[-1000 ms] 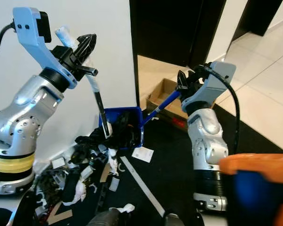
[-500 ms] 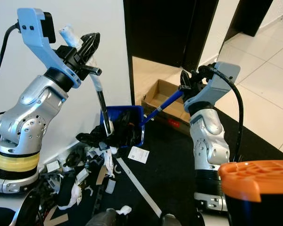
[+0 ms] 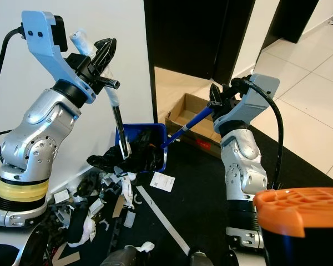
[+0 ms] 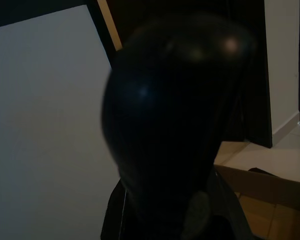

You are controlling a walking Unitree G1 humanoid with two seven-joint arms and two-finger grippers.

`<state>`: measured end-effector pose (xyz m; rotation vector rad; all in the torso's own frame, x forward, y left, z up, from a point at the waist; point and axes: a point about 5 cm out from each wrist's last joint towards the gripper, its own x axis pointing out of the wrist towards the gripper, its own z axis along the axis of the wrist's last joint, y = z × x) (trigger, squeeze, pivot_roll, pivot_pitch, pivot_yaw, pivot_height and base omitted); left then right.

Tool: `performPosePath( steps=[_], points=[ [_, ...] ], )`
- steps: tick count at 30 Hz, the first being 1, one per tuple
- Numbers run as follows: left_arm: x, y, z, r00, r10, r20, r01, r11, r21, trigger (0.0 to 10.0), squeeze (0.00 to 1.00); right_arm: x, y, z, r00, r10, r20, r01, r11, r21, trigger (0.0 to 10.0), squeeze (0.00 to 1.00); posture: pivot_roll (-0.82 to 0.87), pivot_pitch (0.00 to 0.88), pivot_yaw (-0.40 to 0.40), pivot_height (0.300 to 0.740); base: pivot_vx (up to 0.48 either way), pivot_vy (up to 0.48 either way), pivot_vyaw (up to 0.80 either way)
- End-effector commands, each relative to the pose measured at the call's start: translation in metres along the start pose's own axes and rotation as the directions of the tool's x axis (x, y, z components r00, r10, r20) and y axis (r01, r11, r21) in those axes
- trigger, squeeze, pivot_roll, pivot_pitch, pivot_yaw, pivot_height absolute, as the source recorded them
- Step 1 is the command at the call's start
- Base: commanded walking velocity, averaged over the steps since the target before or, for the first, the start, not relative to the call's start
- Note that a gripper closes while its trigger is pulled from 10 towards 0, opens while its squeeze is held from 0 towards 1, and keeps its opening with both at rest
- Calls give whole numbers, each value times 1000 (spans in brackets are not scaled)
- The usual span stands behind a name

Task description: Sweep floor

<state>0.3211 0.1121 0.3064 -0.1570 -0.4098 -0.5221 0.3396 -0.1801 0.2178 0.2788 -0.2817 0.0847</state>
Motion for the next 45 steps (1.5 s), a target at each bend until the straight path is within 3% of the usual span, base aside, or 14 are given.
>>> performPosePath(
  steps=[1, 45],
  points=[
    [-1, 0, -6, 1000, 10, -8, -10, 1000, 13, 10000, 0, 3, 11, 17, 992, 61, 108, -68, 996, 63, 10000, 0, 111, 51, 57, 740, 307, -368, 0],
    [0, 3, -13, 999, 24, -35, -23, 1000, 11, 10000, 0, 4, 11, 15, 992, 67, 103, -73, 995, 63, 10000, 0, 111, 54, 61, 740, 342, -330, 0]
  ],
)
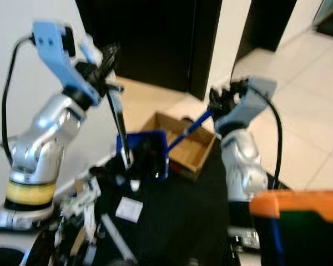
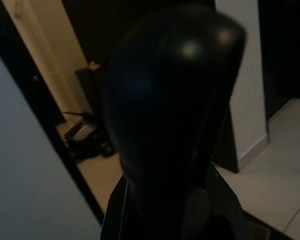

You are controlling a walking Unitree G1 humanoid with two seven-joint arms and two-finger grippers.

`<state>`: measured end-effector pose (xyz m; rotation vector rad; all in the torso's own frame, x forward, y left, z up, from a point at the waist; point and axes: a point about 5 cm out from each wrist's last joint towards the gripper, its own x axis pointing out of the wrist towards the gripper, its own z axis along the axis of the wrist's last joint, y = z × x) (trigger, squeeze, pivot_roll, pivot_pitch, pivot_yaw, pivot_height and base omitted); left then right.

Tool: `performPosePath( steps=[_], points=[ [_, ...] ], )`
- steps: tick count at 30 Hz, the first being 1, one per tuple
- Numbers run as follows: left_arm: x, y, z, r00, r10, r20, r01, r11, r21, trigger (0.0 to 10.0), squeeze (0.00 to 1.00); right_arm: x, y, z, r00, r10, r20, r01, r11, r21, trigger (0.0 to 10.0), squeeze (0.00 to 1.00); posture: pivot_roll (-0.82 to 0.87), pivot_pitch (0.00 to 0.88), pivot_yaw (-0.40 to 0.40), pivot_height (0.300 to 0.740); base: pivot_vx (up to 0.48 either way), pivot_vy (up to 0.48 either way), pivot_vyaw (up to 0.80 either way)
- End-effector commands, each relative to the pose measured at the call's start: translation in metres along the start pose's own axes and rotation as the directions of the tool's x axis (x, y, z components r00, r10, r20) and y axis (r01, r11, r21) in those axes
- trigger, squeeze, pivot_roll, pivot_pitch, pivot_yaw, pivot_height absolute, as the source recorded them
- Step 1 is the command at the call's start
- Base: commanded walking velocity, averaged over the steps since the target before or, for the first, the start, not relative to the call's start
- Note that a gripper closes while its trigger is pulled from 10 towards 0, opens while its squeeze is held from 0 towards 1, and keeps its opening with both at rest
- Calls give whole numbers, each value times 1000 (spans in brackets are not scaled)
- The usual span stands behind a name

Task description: Sweep floor

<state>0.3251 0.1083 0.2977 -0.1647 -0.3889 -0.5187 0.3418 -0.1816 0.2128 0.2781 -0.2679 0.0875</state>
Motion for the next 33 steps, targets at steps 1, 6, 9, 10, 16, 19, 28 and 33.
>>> performPosePath(
  steps=[1, 6, 9, 10, 16, 19, 28, 33],
  points=[
    [-2, 4, -3, 1000, 17, -17, -16, 1000, 22, 10000, 0, 3, 14, 20, 991, 66, 117, -73, 995, 62, 10000, 0, 111, 54, 61, 740, 386, -277, 0],
    [-2, 4, -3, 1000, 18, -16, -17, 1000, 22, 10000, 0, 3, 14, 20, 991, 66, 119, -74, 995, 62, 10000, 0, 111, 54, 61, 740, 392, -272, 0],
    [-1, 4, -4, 1000, 18, -16, -17, 1000, 21, 10000, 0, 4, 14, 21, 990, 68, 122, -76, 995, 61, 10000, 0, 111, 56, 61, 740, 396, -268, 0],
    [-1, 4, -4, 1000, 17, -16, -17, 1000, 21, 10000, 0, 4, 14, 21, 990, 69, 123, -77, 995, 61, 10000, 0, 111, 56, 61, 740, 394, -270, 0],
    [-1, 4, -3, 1000, 17, -15, -17, 1000, 19, 10000, 0, 4, 14, 22, 989, 71, 127, -79, 995, 59, 10000, 0, 111, 57, 60, 740, 394, -269, 0],
    [-1, 4, -3, 1000, 17, -15, -17, 1000, 19, 10000, 0, 4, 14, 23, 989, 71, 128, -80, 995, 59, 10000, 0, 111, 58, 60, 740, 395, -269, 0],
    [-1, 3, -3, 1000, 16, -15, -16, 1000, 19, 10000, 0, 4, 13, 23, 989, 71, 128, -79, 995, 59, 10000, 0, 110, 59, 61, 740, 394, -269, 0],
    [0, 3, -3, 1000, 16, -14, -16, 1000, 18, 10000, 0, 4, 13, 23, 989, 70, 128, -78, 995, 58, 10000, 0, 109, 59, 61, 740, 396, -266, 0]
  ],
)
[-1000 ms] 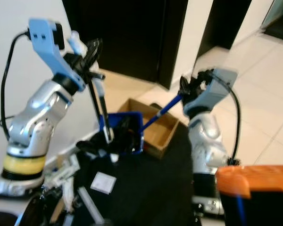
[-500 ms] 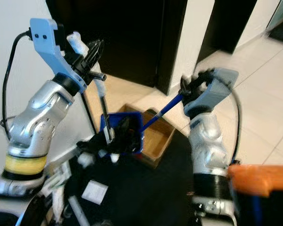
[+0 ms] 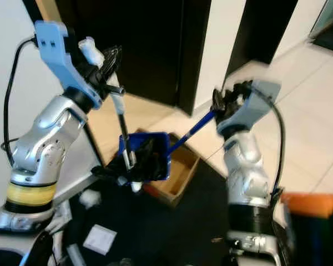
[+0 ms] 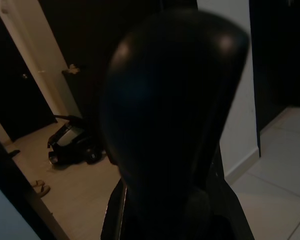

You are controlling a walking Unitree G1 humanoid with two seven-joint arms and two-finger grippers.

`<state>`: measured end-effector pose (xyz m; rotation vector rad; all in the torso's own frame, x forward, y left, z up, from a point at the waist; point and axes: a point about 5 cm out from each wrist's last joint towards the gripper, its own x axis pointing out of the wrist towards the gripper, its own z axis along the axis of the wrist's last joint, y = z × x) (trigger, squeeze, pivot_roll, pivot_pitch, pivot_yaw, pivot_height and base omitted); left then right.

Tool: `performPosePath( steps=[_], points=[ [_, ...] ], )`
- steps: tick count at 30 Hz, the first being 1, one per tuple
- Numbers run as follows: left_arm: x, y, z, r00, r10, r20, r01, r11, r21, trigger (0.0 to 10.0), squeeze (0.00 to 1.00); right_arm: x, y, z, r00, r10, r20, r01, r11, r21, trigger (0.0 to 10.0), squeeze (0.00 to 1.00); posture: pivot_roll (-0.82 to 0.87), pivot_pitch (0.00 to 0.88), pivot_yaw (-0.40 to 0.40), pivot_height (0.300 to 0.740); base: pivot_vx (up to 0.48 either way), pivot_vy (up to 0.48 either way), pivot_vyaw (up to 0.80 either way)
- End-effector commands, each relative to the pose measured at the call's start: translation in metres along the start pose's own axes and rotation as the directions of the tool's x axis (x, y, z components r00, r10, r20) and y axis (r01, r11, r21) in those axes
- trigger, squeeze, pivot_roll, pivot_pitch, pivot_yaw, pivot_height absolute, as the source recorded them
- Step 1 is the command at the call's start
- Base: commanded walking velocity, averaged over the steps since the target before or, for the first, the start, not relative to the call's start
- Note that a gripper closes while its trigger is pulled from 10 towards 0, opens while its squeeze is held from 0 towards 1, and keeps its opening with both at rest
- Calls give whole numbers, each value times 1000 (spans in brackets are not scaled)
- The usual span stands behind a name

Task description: Sweep floor

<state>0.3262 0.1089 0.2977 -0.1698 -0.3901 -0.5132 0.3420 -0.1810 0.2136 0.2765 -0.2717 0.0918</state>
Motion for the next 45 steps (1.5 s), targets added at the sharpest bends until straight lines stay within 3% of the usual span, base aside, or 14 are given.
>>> performPosePath(
  steps=[1, 18, 33, 45],
  points=[
    [-1, 2, -3, 1000, 11, -16, -10, 1000, 21, 10000, 0, 4, 12, 22, 990, 66, 125, -74, 996, 59, 10000, 0, 110, 60, 61, 740, 398, -266, 0],
    [-2, 4, -5, 999, 27, -25, -26, 999, 28, 10000, 0, 4, 12, 22, 990, 66, 123, -73, 996, 59, 10000, 0, 110, 62, 59, 740, 388, -233, 0],
    [-3, 3, -5, 1000, 30, -10, -30, 999, 11, 10000, 0, 6, 14, 21, 987, 74, 142, -83, 995, 63, 10000, 0, 114, 62, 56, 740, 0, 0, 0],
    [-5, 7, -7, 999, 46, -7, -46, 999, 6, 10000, 0, 17, 24, 28, 973, 135, 186, -124, 990, -69, 10000, 0, 118, 67, 61, 740, 0, 0, 0]
  ],
)
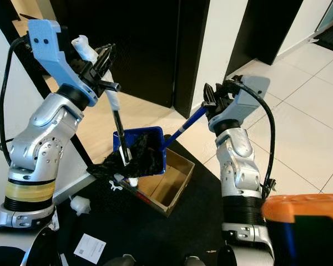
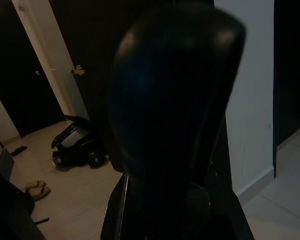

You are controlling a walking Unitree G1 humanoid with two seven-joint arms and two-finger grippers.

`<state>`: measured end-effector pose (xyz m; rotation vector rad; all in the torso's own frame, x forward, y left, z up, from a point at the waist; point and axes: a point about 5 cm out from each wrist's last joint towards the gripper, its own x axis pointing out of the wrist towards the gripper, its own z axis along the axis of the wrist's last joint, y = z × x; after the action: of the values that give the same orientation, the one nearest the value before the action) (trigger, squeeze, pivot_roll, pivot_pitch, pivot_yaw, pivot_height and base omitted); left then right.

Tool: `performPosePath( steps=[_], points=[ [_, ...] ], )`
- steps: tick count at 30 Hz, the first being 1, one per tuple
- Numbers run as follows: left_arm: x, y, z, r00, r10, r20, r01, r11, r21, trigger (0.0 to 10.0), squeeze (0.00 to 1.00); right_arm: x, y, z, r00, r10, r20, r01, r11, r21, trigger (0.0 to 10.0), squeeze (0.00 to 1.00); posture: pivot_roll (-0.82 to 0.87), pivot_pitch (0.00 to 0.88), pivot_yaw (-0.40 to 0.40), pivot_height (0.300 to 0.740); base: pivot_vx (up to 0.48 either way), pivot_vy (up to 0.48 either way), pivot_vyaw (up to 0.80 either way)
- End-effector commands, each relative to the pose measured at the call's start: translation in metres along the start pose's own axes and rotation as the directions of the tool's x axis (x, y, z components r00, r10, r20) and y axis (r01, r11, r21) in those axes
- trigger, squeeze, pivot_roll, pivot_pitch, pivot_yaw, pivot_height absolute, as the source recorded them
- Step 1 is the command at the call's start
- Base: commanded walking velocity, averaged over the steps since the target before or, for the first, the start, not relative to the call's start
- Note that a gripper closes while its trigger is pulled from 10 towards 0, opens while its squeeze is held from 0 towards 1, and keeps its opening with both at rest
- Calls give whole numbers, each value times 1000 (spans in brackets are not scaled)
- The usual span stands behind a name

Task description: Sweep floor

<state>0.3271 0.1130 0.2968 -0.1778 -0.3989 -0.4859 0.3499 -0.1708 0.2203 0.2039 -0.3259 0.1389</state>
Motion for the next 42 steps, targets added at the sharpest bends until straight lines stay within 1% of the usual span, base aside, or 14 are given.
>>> performPosePath(
  steps=[1, 6, 8, 9, 10, 12, 15, 18, 22, 27, 34, 36, 39, 42],
  points=[
    [-3, 3, -7, 1000, 19, -18, -19, 1000, 7, 10000, 0, 10, 12, 28, 987, 62, 150, -63, 998, 1, 10000, 0, 118, 67, 61, 740, 0, 0, 0],
    [-10, 13, -5, 999, 41, -30, -40, 999, 22, 10000, 0, 13, 20, 23, 984, 121, 132, -109, 990, -89, 10000, 0, 125, 65, 60, 740, 0, 0, 0],
    [-14, 22, -2, 997, 63, -34, -62, 998, 29, 10000, 0, 13, 21, 18, 983, 141, 115, -124, 982, -144, 10000, 0, 125, 65, 60, 740, 0, 0, 0],
    [-16, 26, 0, 997, 75, -32, -74, 997, 33, 10000, 0, 13, 21, 16, 983, 148, 109, -127, 975, -181, 10000, 0, 133, 67, 57, 740, 0, 0, 0],
    [-16, 26, 0, 997, 75, -32, -74, 997, 33, 10000, 0, 13, 21, 16, 983, 148, 109, -127, 975, -181, 10000, 0, 133, 67, 57, 740, 0, 0, 0],
    [-20, 38, 6, 994, 107, -22, -106, 994, 41, 10000, 0, 12, 17, 13, 984, 152, 97, -123, 959, -255, 10000, 0, 136, 67, 55, 740, 0, 0, 0],
    [-21, 42, 9, 993, 117, -17, -116, 992, 47, 10000, 0, 12, 16, 12, 984, 155, 93, -123, 952, -281, 10000, 0, 136, 67, 55, 740, 0, 0, 0],
    [-21, 53, 20, 991, 135, 11, -136, 988, 78, 10000, 0, 11, 17, 10, 979, 164, 119, -103, 908, -406, 10000, 0, 138, 64, 56, 740, 0, 0, 0],
    [-20, 55, 24, 991, 132, 20, -134, 987, 86, 10000, 0, 11, 17, 13, 975, 151, 160, -66, 897, -438, 10000, 0, 138, 64, 56, 740, 0, 0, 0],
    [-18, 55, 29, 992, 124, 33, -126, 988, 87, 10000, 0, 13, 13, 27, 959, 78, 272, 58, 887, -458, 10000, 0, 133, 63, 62, 740, 0, 0, 0],
    [-12, 49, 28, 993, 111, 46, -114, 992, 52, 10000, 0, 18, 22, 22, 956, 135, 262, 19, 858, -512, 10000, 0, 132, 68, 62, 740, 0, 0, 0],
    [-11, 45, 26, 994, 98, 44, -101, 993, 56, 10000, 0, 19, 29, 20, 949, 179, 258, -6, 831, -556, 10000, 0, 133, 69, 61, 740, 0, 0, 0],
    [-11, 45, 26, 994, 97, 44, -99, 994, 55, 10000, 0, 20, 33, 19, 945, 205, 255, -21, 816, -578, 10000, 0, 135, 69, 60, 740, 0, 0, 0],
    [-11, 45, 27, 993, 103, 54, -106, 993, 54, 10000, 0, 21, 40, 22, 931, 243, 273, -17, 776, -630, 10000, 0, 140, 70, 55, 740, 0, 0, 0]
  ],
)
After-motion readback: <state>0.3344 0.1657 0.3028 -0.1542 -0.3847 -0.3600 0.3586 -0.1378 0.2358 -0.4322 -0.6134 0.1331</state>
